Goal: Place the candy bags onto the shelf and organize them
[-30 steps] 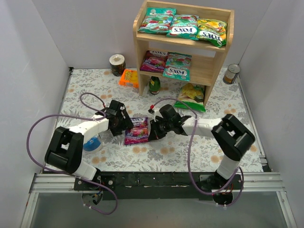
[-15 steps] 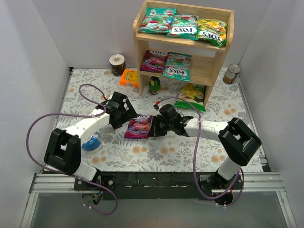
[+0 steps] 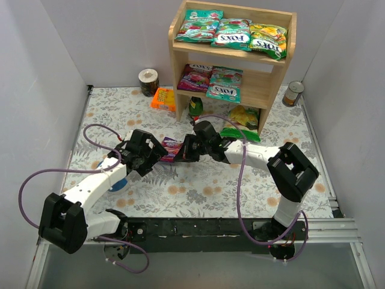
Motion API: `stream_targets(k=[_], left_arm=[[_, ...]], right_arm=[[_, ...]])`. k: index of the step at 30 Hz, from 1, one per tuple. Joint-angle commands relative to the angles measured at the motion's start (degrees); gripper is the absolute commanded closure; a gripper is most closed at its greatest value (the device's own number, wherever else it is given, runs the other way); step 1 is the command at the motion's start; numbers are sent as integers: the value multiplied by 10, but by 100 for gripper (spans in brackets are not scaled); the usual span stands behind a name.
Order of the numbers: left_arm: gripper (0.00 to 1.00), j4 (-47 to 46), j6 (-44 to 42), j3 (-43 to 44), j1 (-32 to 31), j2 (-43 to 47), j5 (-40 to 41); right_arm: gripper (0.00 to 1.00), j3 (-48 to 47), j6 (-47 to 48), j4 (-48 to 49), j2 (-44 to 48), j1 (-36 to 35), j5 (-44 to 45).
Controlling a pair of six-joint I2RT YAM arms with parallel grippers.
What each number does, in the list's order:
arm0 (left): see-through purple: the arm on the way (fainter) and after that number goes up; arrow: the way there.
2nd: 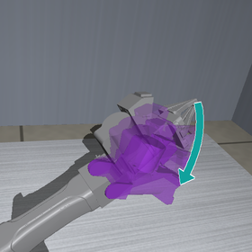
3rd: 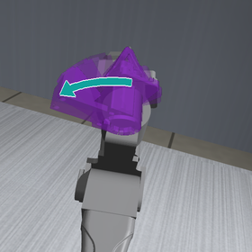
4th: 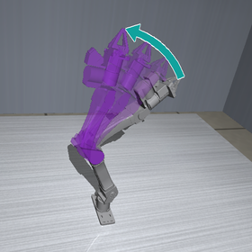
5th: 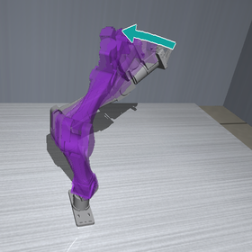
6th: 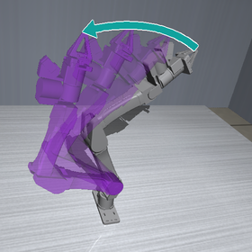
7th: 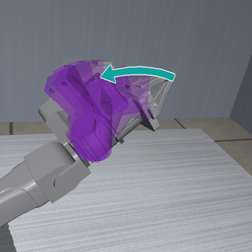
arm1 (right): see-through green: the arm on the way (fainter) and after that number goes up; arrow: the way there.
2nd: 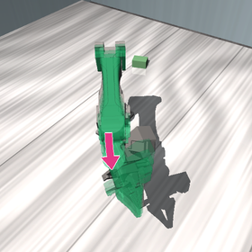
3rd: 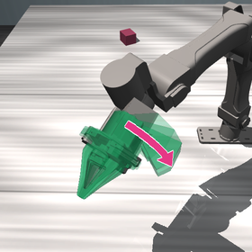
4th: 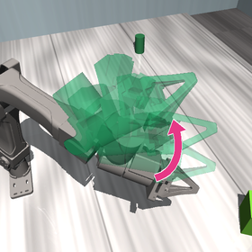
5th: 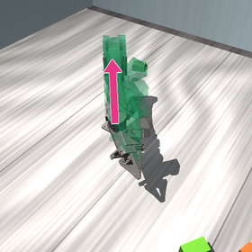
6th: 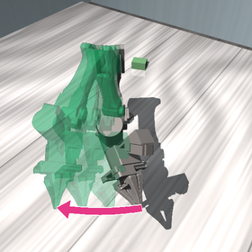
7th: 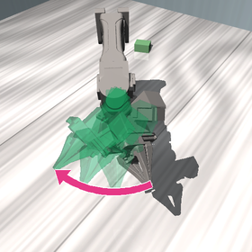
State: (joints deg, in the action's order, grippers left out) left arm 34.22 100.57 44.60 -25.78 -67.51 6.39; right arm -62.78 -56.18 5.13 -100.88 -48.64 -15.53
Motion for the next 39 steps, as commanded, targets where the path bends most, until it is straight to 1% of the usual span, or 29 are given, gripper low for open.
stream_targets(k=[1,5,8,13,15,17,19,20,22,27,29,33,35,36,37,38,39], left_arm=[[2,-53,16,-3,-3,2,6],[2,-91,39,-26,-3,11,15],[2,-94,51,-26,-3,2,23],[2,-72,71,-12,-3,-13,55],[5,-64,73,0,-3,-21,64],[17,-50,79,7,-3,-32,64],[25,-42,82,15,-3,-46,61],[33,-42,83,15,-3,-47,57],[41,-44,86,15,-3,-50,53],[74,-44,84,24,-3,-48,50],[78,-40,82,31,-3,-49,50],[81,-30,84,44,-3,-51,52],[85,-30,85,51,-3,-52,49],[86,-31,85,55,-3,-54,47],[89,-31,85,59,-3,-55,47],[92,-31,85,68,-3,-59,43],[95,-31,84,73,-3,-61,42]], right_arm=[[99,-14,-102,66,5,0,-61],[99,4,-161,94,14,0,-77],[99,13,-202,116,17,0,-86],[99,27,-222,115,30,-3,-93],[99,34,-225,111,40,-5,-92],[99,44,-227,107,45,-6,-91],[99,46,-228,106,45,-8,-91],[99,48,-229,103,46,-9,-93],[99,49,-227,101,45,-11,-93],[99,52,-224,93,43,-11,-98],[99,51,-223,85,41,-11,-101],[98,47,-205,61,45,-11,-105],[89,50,-185,40,60,-11,-98],[76,50,-170,28,68,-11,-91],[68,49,-157,9,78,-10,-66],[55,49,-128,-34,101,-8,-51],[50,49,-112,-50,116,-5,-20]])
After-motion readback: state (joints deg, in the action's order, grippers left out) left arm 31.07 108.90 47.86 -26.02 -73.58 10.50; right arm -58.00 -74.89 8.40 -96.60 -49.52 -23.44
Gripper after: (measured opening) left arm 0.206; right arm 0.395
